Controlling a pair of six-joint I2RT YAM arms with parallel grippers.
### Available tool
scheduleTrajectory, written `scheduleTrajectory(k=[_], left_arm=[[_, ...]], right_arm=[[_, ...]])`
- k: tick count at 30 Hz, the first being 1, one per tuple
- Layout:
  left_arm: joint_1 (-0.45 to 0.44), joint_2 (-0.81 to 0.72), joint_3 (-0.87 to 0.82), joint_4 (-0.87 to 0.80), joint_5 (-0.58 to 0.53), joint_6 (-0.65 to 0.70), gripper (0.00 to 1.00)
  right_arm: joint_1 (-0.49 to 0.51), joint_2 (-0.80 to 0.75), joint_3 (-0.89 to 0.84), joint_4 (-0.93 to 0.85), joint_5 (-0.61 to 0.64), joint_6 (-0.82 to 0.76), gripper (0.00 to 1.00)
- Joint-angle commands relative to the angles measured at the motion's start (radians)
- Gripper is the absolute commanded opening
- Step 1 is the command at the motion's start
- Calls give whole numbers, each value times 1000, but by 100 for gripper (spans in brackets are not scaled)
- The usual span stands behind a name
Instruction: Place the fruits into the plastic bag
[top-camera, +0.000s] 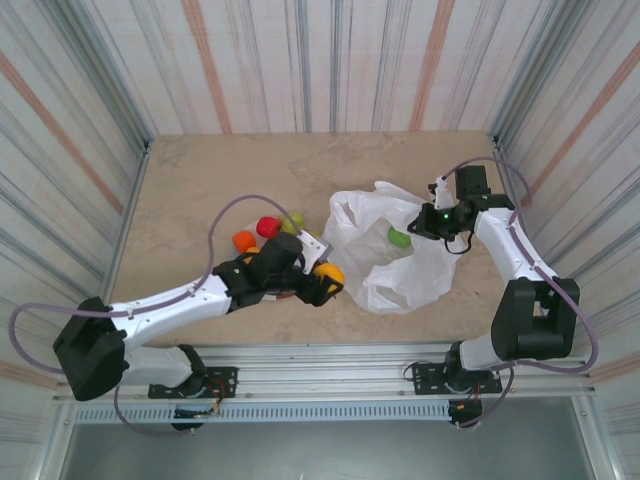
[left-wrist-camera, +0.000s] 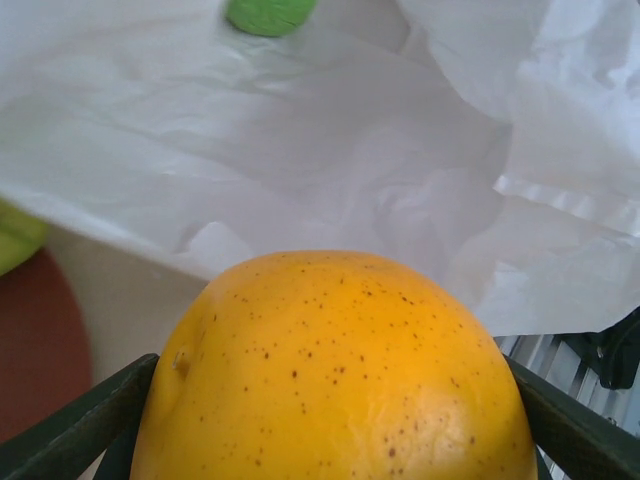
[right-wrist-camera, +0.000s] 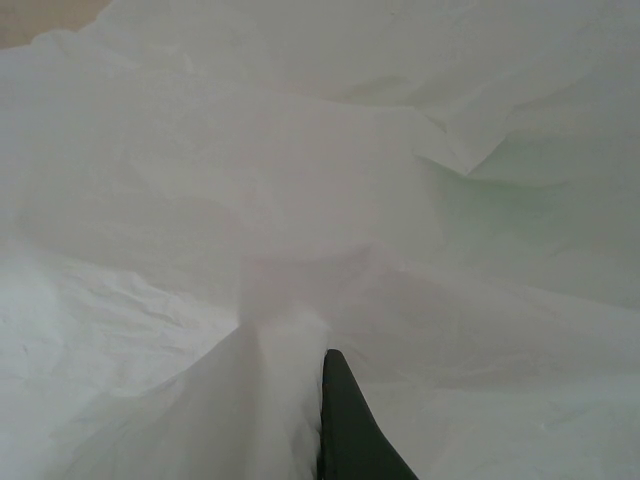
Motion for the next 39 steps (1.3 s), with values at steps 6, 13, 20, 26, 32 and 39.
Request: scheduleTrajectory(k=[6,13,20,26,32,39], left_arm=[[-31,113,94,67,2,55,67],[-26,244,192,43,-85,208,68],[7,356,283,139,-92,269,68],[8,457,346,218,-128,300,68],[-12,507,319,384,-230,353,68],[-38,593,347,432,-243,518,72]], right_arm=[[14,7,21,-24,-14,17,0],[22,14,24,-31,-19,-2,0],[34,6,26,-43,-54,-26,0],[33,-7,30,-47,-80,-23,0],[20,6,26,-25,-136,27,0],[8,5,22,-1,-185,67,0]])
